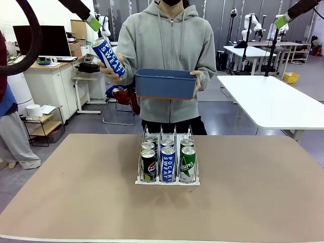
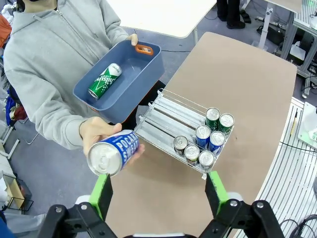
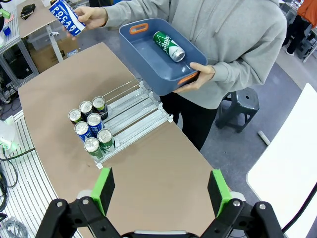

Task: Fill the beverage cans into the dispenser.
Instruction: Pick up the Ionic drink handed by the human.

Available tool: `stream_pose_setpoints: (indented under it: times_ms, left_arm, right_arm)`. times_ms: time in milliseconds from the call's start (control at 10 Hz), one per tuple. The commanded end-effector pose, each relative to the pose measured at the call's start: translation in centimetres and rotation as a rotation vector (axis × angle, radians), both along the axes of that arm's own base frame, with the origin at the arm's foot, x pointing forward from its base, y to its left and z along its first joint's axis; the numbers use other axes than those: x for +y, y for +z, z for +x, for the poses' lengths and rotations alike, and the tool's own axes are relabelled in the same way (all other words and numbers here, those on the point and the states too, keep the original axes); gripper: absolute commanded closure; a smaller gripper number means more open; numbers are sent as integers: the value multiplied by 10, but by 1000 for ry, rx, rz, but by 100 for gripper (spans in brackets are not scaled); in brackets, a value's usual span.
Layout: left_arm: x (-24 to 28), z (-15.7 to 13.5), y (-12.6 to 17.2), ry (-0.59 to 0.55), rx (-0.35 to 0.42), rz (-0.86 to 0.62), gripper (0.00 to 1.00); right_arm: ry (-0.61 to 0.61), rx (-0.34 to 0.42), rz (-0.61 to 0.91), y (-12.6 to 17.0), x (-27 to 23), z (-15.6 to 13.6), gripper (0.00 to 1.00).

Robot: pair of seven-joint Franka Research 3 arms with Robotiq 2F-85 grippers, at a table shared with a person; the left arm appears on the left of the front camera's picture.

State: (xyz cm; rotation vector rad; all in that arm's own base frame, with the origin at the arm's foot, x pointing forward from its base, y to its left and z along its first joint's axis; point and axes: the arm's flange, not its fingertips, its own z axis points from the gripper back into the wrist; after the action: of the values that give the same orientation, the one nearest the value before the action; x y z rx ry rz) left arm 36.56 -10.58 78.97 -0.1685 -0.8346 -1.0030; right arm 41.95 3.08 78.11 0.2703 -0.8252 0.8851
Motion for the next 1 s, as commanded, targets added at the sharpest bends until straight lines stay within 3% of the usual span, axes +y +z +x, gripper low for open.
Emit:
stream_pose_setpoints:
  times_ms: [0, 900]
  left_arm:
    - [2, 0, -6, 7, -11, 1, 0]
    - [2, 0, -6, 7, -11, 1, 0]
  right_arm:
    - [0, 0, 1, 0, 0, -1, 0]
    - [0, 0, 1, 0, 0, -1, 0]
